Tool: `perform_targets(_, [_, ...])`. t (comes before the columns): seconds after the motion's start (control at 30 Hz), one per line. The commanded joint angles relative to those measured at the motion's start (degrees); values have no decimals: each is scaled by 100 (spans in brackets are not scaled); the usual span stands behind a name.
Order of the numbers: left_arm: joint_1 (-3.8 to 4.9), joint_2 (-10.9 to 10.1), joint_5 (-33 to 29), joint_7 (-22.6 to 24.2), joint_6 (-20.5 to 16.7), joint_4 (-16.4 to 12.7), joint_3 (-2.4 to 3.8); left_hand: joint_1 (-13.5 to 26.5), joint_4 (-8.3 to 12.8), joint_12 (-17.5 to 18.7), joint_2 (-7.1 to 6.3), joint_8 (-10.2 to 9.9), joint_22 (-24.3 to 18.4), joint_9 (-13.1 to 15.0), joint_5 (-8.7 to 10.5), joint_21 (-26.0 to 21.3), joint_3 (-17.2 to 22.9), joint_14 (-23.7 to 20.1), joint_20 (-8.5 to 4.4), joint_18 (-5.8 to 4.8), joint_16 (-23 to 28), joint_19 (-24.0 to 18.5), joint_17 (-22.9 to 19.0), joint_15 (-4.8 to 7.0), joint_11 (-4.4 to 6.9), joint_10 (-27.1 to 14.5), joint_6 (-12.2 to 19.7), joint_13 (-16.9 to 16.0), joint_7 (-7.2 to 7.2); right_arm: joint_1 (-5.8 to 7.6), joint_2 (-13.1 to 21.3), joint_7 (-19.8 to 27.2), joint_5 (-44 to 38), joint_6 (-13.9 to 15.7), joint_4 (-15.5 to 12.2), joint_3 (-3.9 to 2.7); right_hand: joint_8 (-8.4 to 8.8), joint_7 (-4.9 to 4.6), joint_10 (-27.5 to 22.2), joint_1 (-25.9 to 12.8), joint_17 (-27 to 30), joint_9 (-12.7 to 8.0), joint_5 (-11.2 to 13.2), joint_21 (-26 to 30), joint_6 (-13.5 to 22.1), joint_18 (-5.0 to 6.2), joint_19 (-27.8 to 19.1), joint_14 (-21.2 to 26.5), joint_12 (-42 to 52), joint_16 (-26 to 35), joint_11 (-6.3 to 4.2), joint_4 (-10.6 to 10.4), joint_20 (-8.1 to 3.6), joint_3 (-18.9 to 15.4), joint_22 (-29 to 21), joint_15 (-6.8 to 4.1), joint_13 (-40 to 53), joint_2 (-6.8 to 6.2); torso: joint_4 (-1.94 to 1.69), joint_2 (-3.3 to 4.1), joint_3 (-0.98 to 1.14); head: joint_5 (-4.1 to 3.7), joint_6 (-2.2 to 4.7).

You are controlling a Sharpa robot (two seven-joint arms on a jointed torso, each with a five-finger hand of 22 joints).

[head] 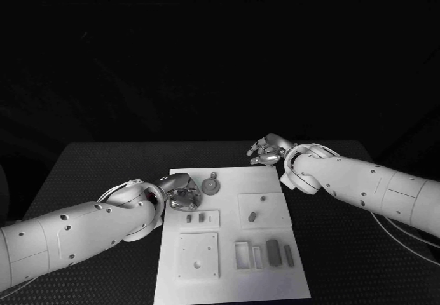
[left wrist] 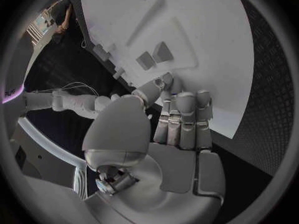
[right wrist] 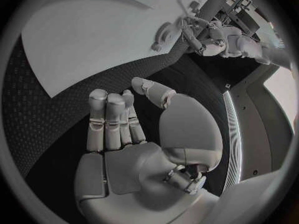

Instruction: Assemble the parts on the task board

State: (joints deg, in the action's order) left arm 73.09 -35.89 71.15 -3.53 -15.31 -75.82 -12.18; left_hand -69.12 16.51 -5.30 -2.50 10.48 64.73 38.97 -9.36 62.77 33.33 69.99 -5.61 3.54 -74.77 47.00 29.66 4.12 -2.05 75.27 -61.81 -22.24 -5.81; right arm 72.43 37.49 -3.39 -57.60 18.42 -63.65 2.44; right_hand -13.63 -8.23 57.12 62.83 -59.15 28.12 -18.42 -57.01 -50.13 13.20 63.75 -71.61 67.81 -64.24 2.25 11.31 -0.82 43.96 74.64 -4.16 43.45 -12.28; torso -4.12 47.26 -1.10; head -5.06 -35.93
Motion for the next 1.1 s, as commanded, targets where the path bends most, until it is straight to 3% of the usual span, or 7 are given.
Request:
perform_targets(0.03, [-54, 7, 23, -30, 193, -11, -43, 4, 2, 33, 51, 17, 9, 4, -30, -4, 17, 11, -413, 84, -33, 39, 5, 47, 19, 24, -36, -5, -4, -5, 0, 39, 1, -75, -5, -2, -27, -43, -9, -46, 5, -9, -38, 33, 11, 180, 3, 53, 30, -25, -11, -36, -47, 11, 6, 2, -7, 31, 0, 2, -3, 1, 3])
perform_targets(0.37, [-54, -21, -123, -144, 297, 14, -43, -15, 10, 120, -16, -59, 21, -45, -4, -18, 23, -22, -413, 81, -31, 37, -4, 6, -25, -94, 117, 18, -53, -7, 7, 37, 1, -71, 1, -2, -27, -43, -10, -47, 6, -9, -39, 34, 12, 180, 2, 54, 31, -25, -11, -35, -47, 11, 6, 2, -8, 30, -2, 2, -1, -9, -8])
perform_targets(0.7, [-54, -30, -173, -218, 372, 5, -44, -101, 4, 152, -117, -272, 44, -171, 54, -55, 16, -79, -351, 86, -39, 15, -15, -62, -95, -272, 572, 33, -9, -7, 11, 14, 2, -69, -3, -2, -26, -43, -10, -49, 7, -9, -39, 34, 13, 180, 2, 54, 31, -25, -11, -36, -46, 10, 7, 2, -10, 29, 2, 0, -1, -8, -10])
perform_targets(1.1, [-54, -92, -174, -188, 216, 22, -39, -150, 7, 129, -158, -353, 61, -254, 76, -75, 18, -104, -332, 100, -39, 8, -29, -71, -103, -295, 781, 23, 4, -7, 13, 17, 2, -74, 1, -2, -21, -46, -15, -70, 9, -12, -43, 38, 22, 180, 0, 58, 31, -24, -8, -52, -43, 5, 7, 5, -15, 28, 4, 0, 0, -14, -14])
